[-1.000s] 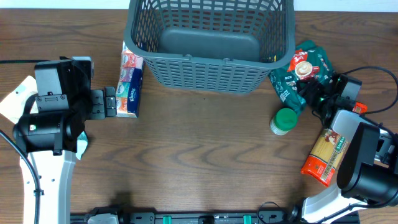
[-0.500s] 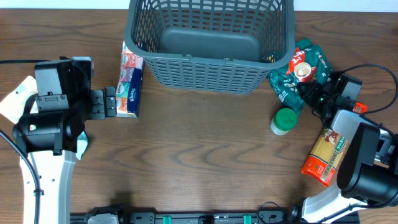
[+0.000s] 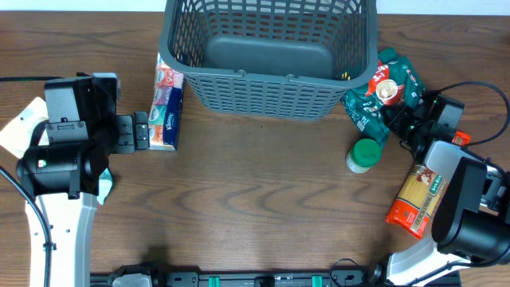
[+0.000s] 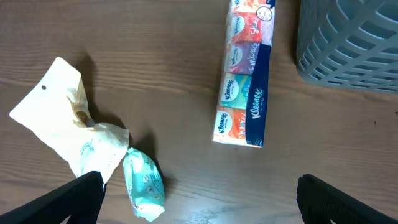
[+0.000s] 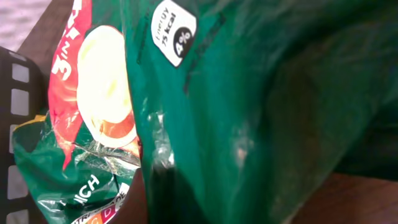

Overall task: Pack container
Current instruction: 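Lift the coffee bag with the right gripper toward the basket, then lower the coffee bag into the basket and open the right gripper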

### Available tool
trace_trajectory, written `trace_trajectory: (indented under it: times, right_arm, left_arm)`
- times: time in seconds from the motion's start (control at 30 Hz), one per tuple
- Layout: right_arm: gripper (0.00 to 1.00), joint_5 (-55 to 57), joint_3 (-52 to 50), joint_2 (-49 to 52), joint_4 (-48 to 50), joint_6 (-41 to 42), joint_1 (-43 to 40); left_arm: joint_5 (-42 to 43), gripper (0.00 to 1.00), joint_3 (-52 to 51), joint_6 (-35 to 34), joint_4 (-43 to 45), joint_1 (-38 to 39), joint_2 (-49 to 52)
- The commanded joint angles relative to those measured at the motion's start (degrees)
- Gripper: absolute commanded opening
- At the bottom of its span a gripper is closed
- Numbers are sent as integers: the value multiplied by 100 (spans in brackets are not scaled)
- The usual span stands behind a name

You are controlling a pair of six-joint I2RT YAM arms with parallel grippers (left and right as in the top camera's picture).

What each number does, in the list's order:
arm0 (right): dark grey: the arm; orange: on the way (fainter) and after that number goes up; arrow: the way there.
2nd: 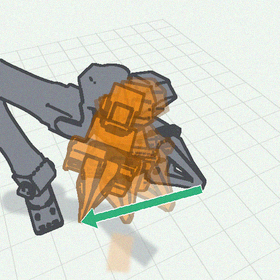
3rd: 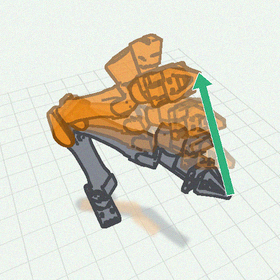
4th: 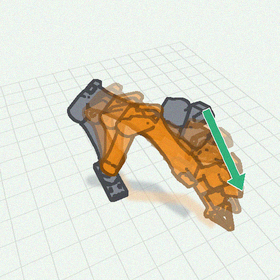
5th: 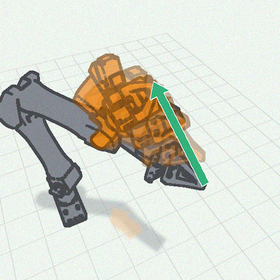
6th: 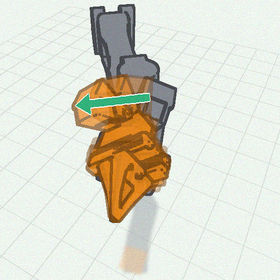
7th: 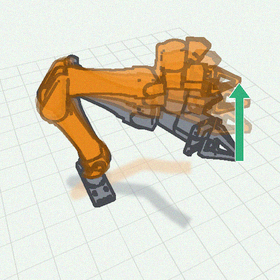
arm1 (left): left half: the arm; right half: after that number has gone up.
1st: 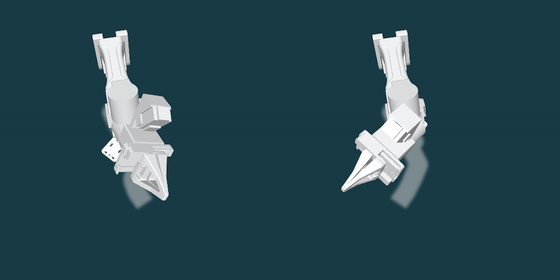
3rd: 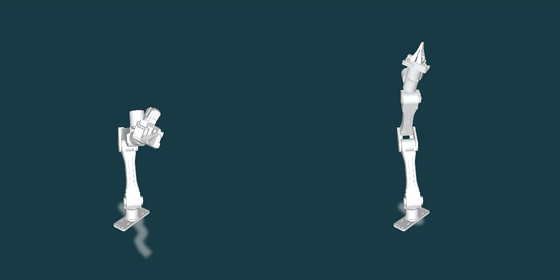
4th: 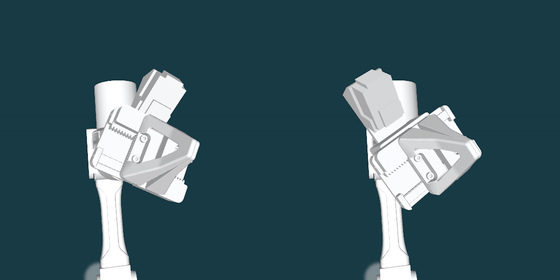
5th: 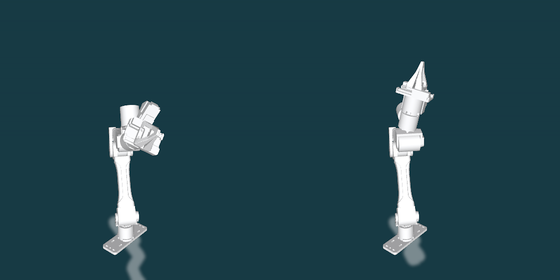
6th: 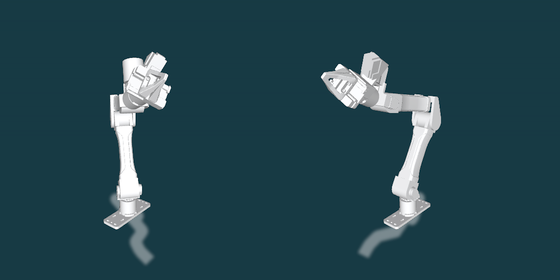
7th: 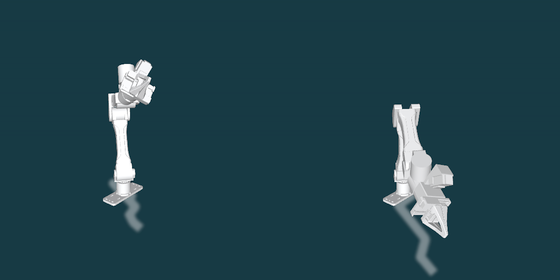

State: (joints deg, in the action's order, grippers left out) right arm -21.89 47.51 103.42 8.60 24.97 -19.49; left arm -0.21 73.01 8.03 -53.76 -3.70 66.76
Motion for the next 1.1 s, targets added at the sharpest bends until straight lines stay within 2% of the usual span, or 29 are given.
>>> trace_trajectory:
  times: [0.0, 0.27, 0.57, 0.83, 1.07]
  right_arm:
    - [1, 109, -4, -378, -120, -232, 39]
    - [1, 1576, 326, -1554, -1143, -463, 39]
    - [1, 1753, 737, -2785, -1685, -688, 44]
    - [1, 1998, 1902, -3657, -2391, -999, 46]
    - [1, 1950, 3049, -3803, -2352, -1578, 293]
  left_arm:
    - [17, 99, 136, 120, -20, -24, 22]
    - [17, 99, 136, 118, -20, -24, 22]
    - [17, 99, 136, 118, -20, -24, 22]
    - [17, 99, 136, 118, -24, -24, 22]
    - [17, 99, 136, 118, -22, -24, 22]
